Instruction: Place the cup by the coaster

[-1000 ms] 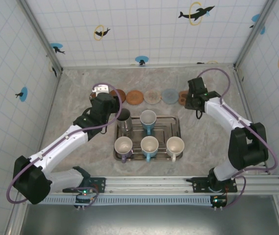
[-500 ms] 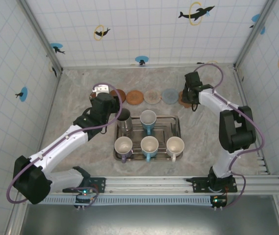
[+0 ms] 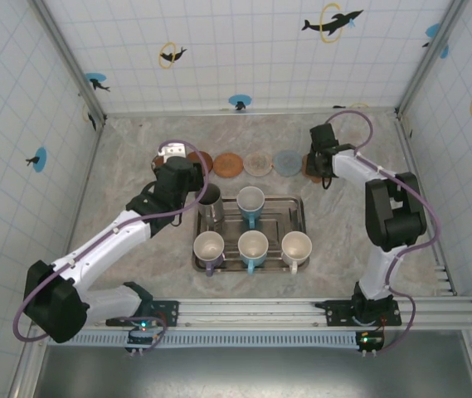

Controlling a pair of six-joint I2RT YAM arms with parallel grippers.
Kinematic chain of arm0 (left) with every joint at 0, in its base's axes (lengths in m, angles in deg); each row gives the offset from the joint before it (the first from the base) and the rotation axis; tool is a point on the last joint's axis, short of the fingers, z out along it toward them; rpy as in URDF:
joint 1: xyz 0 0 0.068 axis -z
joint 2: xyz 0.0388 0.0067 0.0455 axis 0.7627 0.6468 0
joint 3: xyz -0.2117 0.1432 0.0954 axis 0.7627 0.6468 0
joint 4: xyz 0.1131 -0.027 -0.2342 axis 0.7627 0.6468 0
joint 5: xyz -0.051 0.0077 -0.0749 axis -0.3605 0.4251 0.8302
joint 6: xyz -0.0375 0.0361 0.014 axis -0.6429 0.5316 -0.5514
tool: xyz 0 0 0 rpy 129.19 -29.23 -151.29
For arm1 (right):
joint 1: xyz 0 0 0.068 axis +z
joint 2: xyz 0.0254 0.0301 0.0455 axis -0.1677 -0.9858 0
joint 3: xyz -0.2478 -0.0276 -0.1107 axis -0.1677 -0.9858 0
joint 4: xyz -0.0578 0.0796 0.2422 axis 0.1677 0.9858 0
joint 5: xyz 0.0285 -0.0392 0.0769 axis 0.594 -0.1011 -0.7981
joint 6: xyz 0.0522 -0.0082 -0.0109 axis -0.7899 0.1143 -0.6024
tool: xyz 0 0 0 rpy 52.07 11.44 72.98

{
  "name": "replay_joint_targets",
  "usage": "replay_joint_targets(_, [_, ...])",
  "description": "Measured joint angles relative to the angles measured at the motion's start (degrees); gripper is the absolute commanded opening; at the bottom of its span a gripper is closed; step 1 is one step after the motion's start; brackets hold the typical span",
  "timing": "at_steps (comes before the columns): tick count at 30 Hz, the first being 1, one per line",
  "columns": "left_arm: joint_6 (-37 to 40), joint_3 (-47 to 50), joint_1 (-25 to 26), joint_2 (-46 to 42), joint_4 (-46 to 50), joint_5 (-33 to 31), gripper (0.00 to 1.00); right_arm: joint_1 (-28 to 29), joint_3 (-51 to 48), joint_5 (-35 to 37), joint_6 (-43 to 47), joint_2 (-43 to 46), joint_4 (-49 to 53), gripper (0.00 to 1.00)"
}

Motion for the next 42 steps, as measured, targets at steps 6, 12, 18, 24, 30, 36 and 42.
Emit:
replay_joint_targets(6, [0.0, -0.2, 0.0, 0.3, 0.0, 0.0, 0.78, -0.1, 0.0, 0.0, 0.0, -0.1, -1.4, 0.00])
replay_joint_targets(12, [0.0, -0.2, 0.0, 0.5, 0.0, 0.0, 0.78, -0.2, 0.0, -0.2, 0.0, -1.4, -1.4, 0.00])
replay_joint_targets(18, [0.0, -0.2, 0.0, 0.7, 0.0, 0.0, 0.78, -0.4, 0.0, -0.2, 0.0, -1.8, -1.4, 0.00])
replay_joint_targets(24, [0.0, -0.3, 0.0, 0.7, 0.0, 0.0, 0.78, -0.6, 0.0, -0.5, 0.0, -1.9, -1.4, 0.00])
replay_joint_targets(30, [0.0, -0.3, 0.0, 0.7, 0.0, 0.0, 0.78, -0.7, 0.0, -0.7, -0.1, -1.9, -1.4, 0.00])
replay_joint_targets(36, [0.0, -0.3, 0.0, 0.7, 0.0, 0.0, 0.78, -0.7, 0.0, -0.9, -0.5, -1.9, -1.4, 0.25])
replay_joint_targets(42, [0.0, -0.3, 0.0, 0.7, 0.0, 0.0, 0.78, -0.7, 0.0, -1.1, -1.0, -1.9, -2.6, 0.45])
